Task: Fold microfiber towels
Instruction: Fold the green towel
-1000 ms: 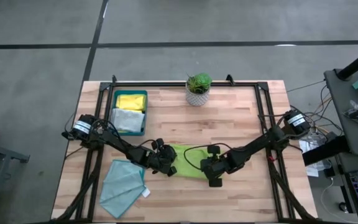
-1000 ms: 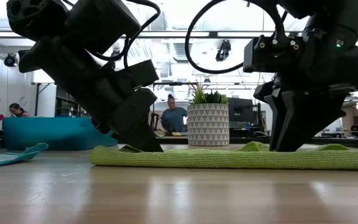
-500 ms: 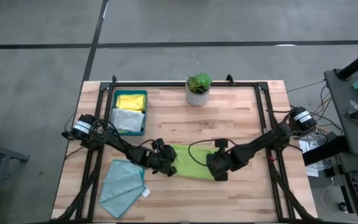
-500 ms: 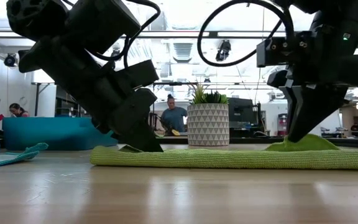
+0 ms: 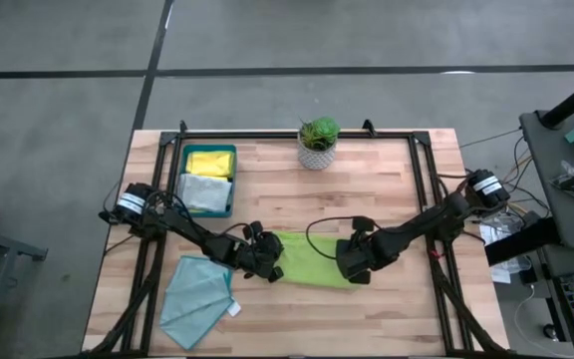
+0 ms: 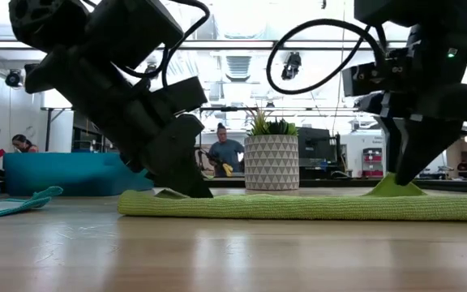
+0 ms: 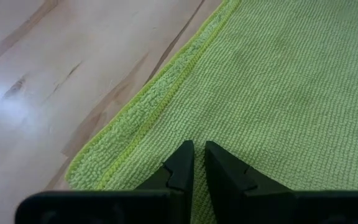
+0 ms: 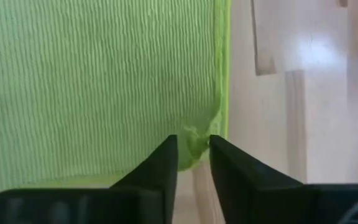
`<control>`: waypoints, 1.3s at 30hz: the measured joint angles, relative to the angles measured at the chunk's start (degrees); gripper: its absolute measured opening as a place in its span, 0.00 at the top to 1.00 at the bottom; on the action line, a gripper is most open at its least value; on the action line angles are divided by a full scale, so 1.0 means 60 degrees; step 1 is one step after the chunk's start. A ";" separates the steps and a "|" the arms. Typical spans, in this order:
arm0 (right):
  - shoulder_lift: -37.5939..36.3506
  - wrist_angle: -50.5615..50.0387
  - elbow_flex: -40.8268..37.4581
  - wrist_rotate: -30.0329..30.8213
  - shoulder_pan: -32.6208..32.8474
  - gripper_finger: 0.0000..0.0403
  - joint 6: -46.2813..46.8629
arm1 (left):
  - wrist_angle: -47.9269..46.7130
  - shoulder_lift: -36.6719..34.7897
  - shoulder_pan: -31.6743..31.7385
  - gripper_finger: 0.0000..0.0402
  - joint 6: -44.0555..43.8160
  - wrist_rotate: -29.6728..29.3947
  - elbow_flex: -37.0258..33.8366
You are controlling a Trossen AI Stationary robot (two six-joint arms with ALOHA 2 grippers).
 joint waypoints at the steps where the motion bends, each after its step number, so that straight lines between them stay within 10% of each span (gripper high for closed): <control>1: -0.0044 -0.0052 0.0000 0.0000 -0.0018 0.76 0.0011 | 0.0014 -0.0042 0.0000 0.93 0.0113 0.0002 -0.0001; 11: -0.1216 -0.0185 -0.0153 0.0011 -0.0020 0.65 0.0421 | -0.0187 -0.1216 0.0000 0.93 0.1723 0.0092 0.0005; 21: -0.3015 0.2083 -0.1790 0.0266 -0.0025 0.66 0.0086 | -0.2589 -0.3154 0.0566 0.93 0.3593 0.2893 0.0005; 39: -0.4149 0.5602 -0.4267 0.0260 -0.0046 0.68 0.0117 | -0.2897 -0.1809 0.1800 0.67 0.3903 0.3427 -0.0013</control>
